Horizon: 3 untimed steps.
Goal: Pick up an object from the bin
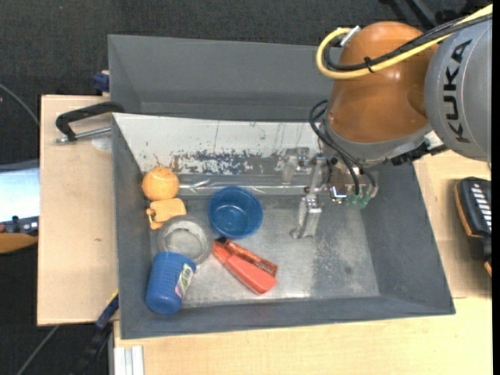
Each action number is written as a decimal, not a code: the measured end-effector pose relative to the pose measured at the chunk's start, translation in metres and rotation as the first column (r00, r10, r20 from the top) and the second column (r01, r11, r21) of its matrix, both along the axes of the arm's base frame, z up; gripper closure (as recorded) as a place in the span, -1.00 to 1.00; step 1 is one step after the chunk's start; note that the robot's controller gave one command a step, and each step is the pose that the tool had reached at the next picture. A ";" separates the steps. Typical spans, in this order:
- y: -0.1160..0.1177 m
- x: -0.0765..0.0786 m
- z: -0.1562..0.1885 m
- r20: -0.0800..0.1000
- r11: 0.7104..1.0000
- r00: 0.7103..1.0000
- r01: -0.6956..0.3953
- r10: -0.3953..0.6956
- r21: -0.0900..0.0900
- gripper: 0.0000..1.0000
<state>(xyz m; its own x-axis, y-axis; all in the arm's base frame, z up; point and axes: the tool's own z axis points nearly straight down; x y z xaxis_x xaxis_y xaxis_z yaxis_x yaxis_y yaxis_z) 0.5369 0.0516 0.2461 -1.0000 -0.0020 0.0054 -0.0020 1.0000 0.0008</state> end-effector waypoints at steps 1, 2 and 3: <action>0.000 0.001 0.005 0.009 1.000 1.000 0.001 -0.001 0.001 -1.00; 0.015 0.010 -0.041 0.013 0.999 0.998 -0.053 0.053 0.001 -1.00; 0.053 0.035 -0.075 0.014 0.991 0.991 -0.136 0.136 0.001 -1.00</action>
Offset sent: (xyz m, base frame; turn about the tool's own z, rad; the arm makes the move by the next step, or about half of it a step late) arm 0.0211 0.0421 -0.1335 -0.1555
